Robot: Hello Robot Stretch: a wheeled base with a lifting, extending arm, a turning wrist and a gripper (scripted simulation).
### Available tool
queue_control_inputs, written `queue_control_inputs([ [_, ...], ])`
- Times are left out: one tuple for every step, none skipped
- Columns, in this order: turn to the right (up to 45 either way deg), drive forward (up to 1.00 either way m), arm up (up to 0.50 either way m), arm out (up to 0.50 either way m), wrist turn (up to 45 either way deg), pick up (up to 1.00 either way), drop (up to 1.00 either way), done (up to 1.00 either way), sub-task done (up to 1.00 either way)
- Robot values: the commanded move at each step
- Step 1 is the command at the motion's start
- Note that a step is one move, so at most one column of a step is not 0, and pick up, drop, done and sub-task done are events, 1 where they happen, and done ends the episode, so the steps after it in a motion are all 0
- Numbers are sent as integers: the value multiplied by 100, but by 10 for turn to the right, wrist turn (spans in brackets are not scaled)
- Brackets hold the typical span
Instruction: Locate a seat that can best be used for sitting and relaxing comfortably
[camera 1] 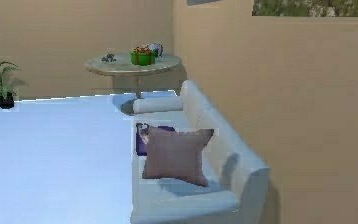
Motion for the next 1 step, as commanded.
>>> queue_control_inputs([
  [0, 0, 0, 0, 0, 0, 0, 100, 0],
])
